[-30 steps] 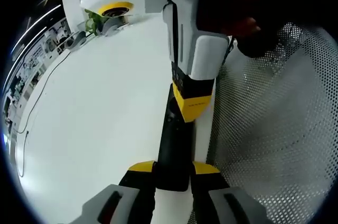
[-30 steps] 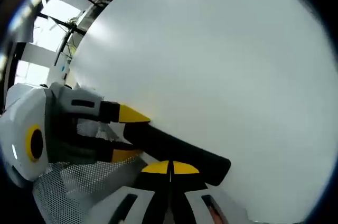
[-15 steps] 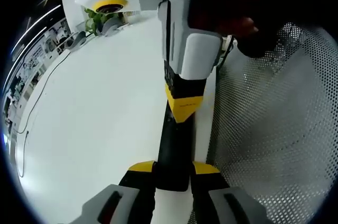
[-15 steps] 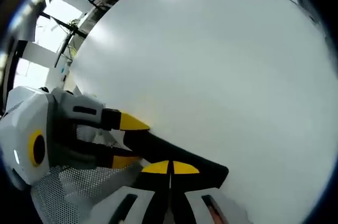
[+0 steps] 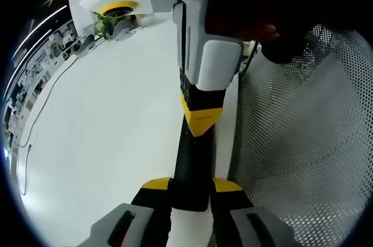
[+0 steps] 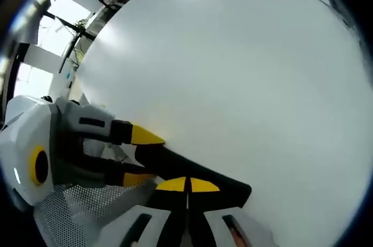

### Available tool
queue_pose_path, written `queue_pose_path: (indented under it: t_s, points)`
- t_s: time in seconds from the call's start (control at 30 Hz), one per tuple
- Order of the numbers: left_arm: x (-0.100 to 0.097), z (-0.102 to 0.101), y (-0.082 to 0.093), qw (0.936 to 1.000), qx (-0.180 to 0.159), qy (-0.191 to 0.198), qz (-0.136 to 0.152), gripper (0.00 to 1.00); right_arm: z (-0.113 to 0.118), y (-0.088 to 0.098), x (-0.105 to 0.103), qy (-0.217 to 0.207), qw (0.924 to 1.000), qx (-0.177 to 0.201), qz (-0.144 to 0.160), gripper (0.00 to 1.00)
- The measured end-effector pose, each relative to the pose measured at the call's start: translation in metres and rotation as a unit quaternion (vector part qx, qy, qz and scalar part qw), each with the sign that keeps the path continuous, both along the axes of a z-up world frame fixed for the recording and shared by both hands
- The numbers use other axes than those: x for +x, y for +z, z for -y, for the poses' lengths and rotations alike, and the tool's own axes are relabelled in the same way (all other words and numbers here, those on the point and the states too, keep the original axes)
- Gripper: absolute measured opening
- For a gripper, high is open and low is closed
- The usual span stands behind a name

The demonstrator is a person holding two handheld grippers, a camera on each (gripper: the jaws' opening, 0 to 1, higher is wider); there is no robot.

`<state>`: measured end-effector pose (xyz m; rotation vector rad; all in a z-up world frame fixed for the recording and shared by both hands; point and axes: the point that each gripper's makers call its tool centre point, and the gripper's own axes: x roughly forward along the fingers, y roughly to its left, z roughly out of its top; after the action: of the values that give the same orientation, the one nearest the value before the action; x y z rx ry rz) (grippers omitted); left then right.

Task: Press the specified remote control buttons in sequence, fully releasing each button before pressing the next.

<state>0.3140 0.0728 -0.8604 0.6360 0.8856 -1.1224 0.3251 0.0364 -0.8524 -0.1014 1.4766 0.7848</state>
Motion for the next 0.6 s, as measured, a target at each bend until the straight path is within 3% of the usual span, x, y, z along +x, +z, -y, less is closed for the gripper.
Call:
queue_pose_path:
  t_s: [0.17, 0.3, 0.5, 0.6]
  points:
    - [0.0, 0.0, 0.001, 1.0, -0.002, 0.0, 0.001, 0.25, 0.0, 0.002, -0.001, -0.018, 0.9998, 0.011, -0.005, 0.0]
    - [-0.001, 0.0, 0.001, 1.0, -0.005, 0.001, 0.003, 0.25, -0.001, 0.003, -0.004, -0.007, 0.9999, 0.007, 0.004, 0.0]
    - [-0.001, 0.0, 0.001, 1.0, -0.007, 0.004, 0.004, 0.25, -0.015, 0.007, -0.006, -0.007, 0.999, 0.044, -0.001, 0.0]
    - [-0.001, -0.001, 0.001, 1.0, -0.008, 0.004, 0.004, 0.25, -0.016, 0.007, -0.007, -0.007, 0.9989, 0.046, -0.001, 0.0]
